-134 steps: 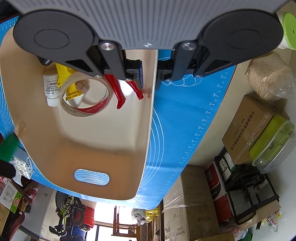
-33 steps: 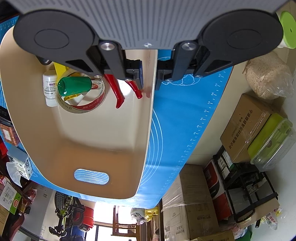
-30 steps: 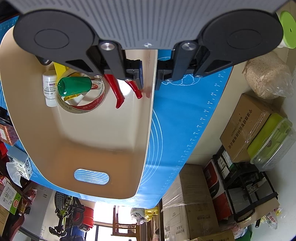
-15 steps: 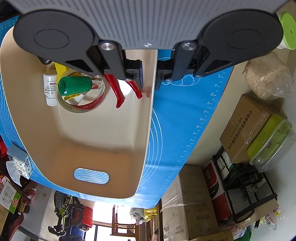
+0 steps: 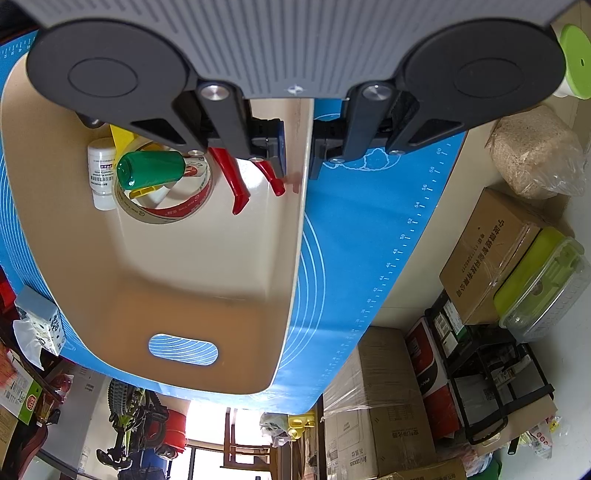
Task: Organize rigid objects
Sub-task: 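Carry the gift box into the basket and release it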
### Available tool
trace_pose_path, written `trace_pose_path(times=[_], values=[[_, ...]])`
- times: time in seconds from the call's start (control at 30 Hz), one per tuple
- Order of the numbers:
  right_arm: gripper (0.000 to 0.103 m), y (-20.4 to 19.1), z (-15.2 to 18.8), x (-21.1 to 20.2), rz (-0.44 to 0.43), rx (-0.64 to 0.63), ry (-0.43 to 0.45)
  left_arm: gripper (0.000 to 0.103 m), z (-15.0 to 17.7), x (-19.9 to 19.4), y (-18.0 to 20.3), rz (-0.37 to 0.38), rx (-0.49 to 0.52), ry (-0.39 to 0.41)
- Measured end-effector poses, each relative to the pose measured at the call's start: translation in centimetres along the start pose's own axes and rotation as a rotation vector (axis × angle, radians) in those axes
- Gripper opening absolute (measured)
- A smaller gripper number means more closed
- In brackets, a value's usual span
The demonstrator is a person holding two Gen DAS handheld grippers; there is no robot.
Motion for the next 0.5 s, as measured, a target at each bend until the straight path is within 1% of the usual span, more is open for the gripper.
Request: trace_pose_path(times=[0.13,0.27,0.5], values=[[0.062,-2.1,-0.3,1.6,-0.045,-0.031,-0.007,0.013,0.0,0.0,0.0,0.001,0.0,0.0],[0.062,-3.5,0.1,3.1,-0.09,-0.014,-0.029,0.013,0.0,0.0,0.0,0.001,0.001,0.001],[0.062,-5.6,2.4,6.3,-0.144,-0.035,-0.154,0.013,0.0,0.0,0.0,0.0,0.0,0.001]])
Point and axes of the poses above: each gripper's, at about its wrist camera, not at the fingertips, and x roughly the way its jaws point, y to its right, z to its underside, the point moved 2 cm from there along x, roughly the way its jaws point, and after that the axes turned 15 degrees about -z, right-handed, at the moved point
